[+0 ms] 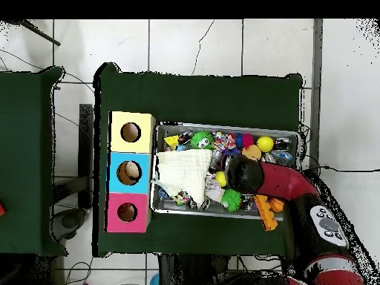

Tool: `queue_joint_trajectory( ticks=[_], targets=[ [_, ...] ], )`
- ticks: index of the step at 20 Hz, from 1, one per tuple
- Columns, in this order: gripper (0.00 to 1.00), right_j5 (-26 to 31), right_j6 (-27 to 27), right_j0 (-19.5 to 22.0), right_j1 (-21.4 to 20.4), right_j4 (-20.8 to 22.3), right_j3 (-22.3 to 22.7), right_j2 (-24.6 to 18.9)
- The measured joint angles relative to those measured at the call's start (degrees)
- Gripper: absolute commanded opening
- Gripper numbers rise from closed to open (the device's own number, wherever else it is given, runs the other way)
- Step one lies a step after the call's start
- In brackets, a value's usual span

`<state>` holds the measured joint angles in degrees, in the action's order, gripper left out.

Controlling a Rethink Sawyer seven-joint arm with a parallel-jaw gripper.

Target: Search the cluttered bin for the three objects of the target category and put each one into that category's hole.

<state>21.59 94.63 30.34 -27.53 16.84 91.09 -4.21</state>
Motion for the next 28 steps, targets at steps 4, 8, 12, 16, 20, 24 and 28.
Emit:
queue_joint_trajectory(
  ticks=[4, 8, 12, 16, 20, 24, 28],
  targets=[
    [1.00, 0.0, 0.0, 1.2, 0.0, 0.9, 0.0, 0.0],
    [1.00, 0.0, 0.0, 1.7, 0.1, 1.5, 0.0, 0.0],
    [1.00, 0.0, 0.0, 1.6, 0.2, 1.8, 0.0, 0.0],
    [1.00, 0.0, 0.0, 1.6, 0.4, 1.8, 0.0, -0.1],
    [1.00, 0.0, 0.0, 1.1, 1.0, 1.8, 0.0, -0.1],
    [1.00, 0.0, 0.0, 0.7, 1.4, 1.8, 0.0, -0.1],
    [1.00, -0.1, 0.0, 0.3, 1.6, 1.8, 0.0, -0.1]
  ],
)
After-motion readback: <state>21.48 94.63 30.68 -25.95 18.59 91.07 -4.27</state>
